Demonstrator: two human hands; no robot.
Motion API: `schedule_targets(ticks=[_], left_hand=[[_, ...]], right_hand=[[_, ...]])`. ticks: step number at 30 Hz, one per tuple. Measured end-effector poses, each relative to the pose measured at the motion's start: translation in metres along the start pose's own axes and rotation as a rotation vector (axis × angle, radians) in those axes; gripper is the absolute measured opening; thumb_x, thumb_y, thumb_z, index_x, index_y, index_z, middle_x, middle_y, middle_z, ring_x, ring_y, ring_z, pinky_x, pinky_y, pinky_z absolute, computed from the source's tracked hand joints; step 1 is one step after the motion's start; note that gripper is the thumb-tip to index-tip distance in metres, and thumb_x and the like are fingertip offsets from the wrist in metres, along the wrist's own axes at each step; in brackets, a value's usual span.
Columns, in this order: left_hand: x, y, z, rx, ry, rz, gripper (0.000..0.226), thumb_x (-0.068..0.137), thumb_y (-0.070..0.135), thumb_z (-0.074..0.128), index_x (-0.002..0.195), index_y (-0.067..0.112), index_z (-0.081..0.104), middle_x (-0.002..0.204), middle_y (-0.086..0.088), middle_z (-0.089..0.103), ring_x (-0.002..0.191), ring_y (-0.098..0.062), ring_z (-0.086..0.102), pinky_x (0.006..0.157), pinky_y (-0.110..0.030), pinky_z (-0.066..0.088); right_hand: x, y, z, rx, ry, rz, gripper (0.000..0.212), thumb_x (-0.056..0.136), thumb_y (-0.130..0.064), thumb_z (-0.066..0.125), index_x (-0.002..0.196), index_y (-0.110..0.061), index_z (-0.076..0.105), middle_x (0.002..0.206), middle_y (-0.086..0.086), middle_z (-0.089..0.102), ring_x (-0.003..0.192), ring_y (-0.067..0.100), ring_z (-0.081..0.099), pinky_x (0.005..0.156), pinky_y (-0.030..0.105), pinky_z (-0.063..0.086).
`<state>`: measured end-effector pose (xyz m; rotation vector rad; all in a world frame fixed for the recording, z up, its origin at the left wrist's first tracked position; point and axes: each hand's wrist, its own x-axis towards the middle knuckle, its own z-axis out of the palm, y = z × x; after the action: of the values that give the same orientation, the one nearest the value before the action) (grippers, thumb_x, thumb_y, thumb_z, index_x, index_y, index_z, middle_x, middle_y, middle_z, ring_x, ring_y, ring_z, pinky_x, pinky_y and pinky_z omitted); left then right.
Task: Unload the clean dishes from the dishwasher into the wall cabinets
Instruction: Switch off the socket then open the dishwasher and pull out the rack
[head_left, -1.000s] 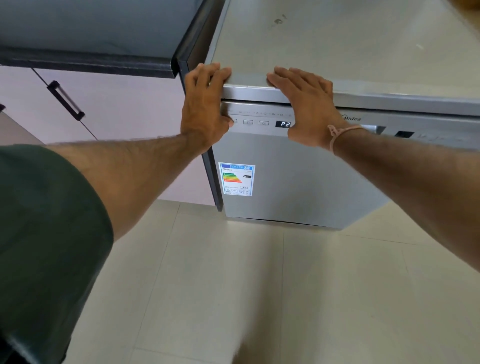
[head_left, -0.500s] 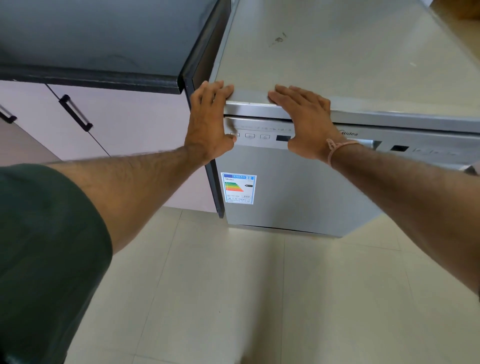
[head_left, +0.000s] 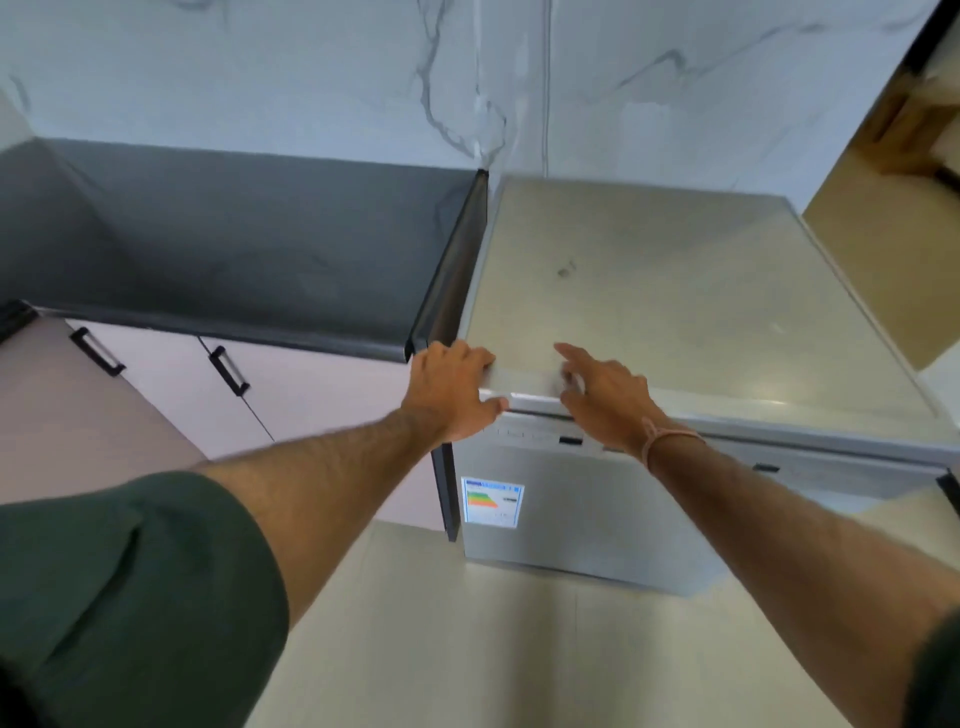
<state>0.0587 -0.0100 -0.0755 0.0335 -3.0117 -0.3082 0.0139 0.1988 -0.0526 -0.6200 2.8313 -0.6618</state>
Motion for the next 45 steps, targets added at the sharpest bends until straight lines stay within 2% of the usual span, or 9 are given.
schedule_targets(ticks=[5,11,19,23,26,30,33,41,45], left_hand=[[0.042,0.019,-0.047,0.012,-0.083,-0.102,0.089,0.084,0.065,0.059,0.154,0.029,0.017,0.154,-0.005,0.035,0.142,-0.031,0.028,0.118,-0.054,0.018],[0.138,0.031,-0.122,-0.030,0.069,-0.089,0.091,0.083,0.059,0.063,0.154,0.028,0.015,0.155,-0.002,0.033,0.138,-0.029,0.033,0.113,-0.050,0.027],[0.266,0.026,-0.209,-0.060,0.118,-0.096,0.098,0.086,0.042,0.067,0.157,0.018,0.004,0.162,-0.006,0.020,0.144,-0.034,0.026,0.114,-0.048,0.027],[0.322,0.020,-0.238,-0.043,0.138,-0.101,0.098,0.088,0.042,0.066,0.158,0.016,0.002,0.165,-0.006,0.008,0.146,-0.035,0.021,0.114,-0.049,0.027],[0.365,0.014,-0.252,-0.012,0.139,-0.111,0.093,0.088,0.043,0.065,0.157,0.014,0.009,0.166,-0.003,-0.001,0.147,-0.035,0.020,0.114,-0.049,0.027],[0.422,0.008,-0.271,0.044,0.178,-0.071,0.072,0.086,0.045,0.066,0.146,0.016,0.037,0.166,-0.001,-0.005,0.142,-0.032,0.030,0.110,-0.048,0.032],[0.463,-0.001,-0.283,0.075,0.190,-0.029,0.056,0.087,0.044,0.065,0.134,0.018,0.049,0.166,0.002,-0.008,0.140,-0.032,0.031,0.109,-0.047,0.033],[0.539,-0.031,-0.293,0.174,0.183,0.099,0.047,0.087,0.040,0.063,0.126,0.016,0.053,0.166,0.002,-0.006,0.133,-0.032,0.039,0.105,-0.048,0.036],[0.551,-0.040,-0.282,0.158,0.230,0.143,0.051,0.082,0.038,0.069,0.125,0.017,0.052,0.166,0.003,-0.007,0.127,-0.031,0.044,0.103,-0.046,0.040]], right_hand=[[0.033,-0.019,-0.053,0.070,0.095,0.001,0.067,0.094,-0.032,0.054,0.153,-0.028,0.022,0.151,0.006,0.042,0.133,0.030,0.045,0.111,0.048,0.036],[0.102,-0.036,-0.134,0.076,0.204,-0.054,0.070,0.094,-0.039,0.055,0.154,-0.026,0.020,0.157,0.002,0.033,0.138,0.027,0.039,0.114,0.047,0.033],[0.212,-0.046,-0.242,0.058,0.266,-0.138,0.074,0.095,-0.039,0.057,0.155,-0.024,0.017,0.160,0.000,0.025,0.144,0.024,0.030,0.118,0.043,0.027],[0.263,-0.053,-0.287,0.042,0.310,-0.170,0.073,0.095,-0.037,0.057,0.155,-0.022,0.019,0.160,0.001,0.025,0.145,0.025,0.029,0.118,0.042,0.025],[0.298,-0.059,-0.312,0.027,0.331,-0.188,0.070,0.094,-0.033,0.059,0.153,-0.020,0.025,0.159,0.002,0.028,0.143,0.026,0.032,0.117,0.041,0.027],[0.338,-0.065,-0.339,0.012,0.365,-0.196,0.064,0.091,-0.030,0.062,0.148,-0.019,0.034,0.154,0.004,0.036,0.138,0.026,0.039,0.114,0.042,0.033],[0.368,-0.069,-0.355,-0.003,0.379,-0.184,0.057,0.091,-0.028,0.063,0.143,-0.017,0.040,0.151,0.005,0.040,0.134,0.027,0.043,0.111,0.039,0.035],[0.436,-0.078,-0.375,-0.031,0.408,-0.146,0.050,0.091,-0.025,0.063,0.136,-0.013,0.046,0.144,0.008,0.046,0.125,0.027,0.050,0.106,0.035,0.039],[0.455,-0.081,-0.374,-0.035,0.403,-0.132,0.048,0.090,-0.022,0.063,0.135,-0.012,0.047,0.142,0.009,0.047,0.123,0.027,0.051,0.104,0.037,0.041]])
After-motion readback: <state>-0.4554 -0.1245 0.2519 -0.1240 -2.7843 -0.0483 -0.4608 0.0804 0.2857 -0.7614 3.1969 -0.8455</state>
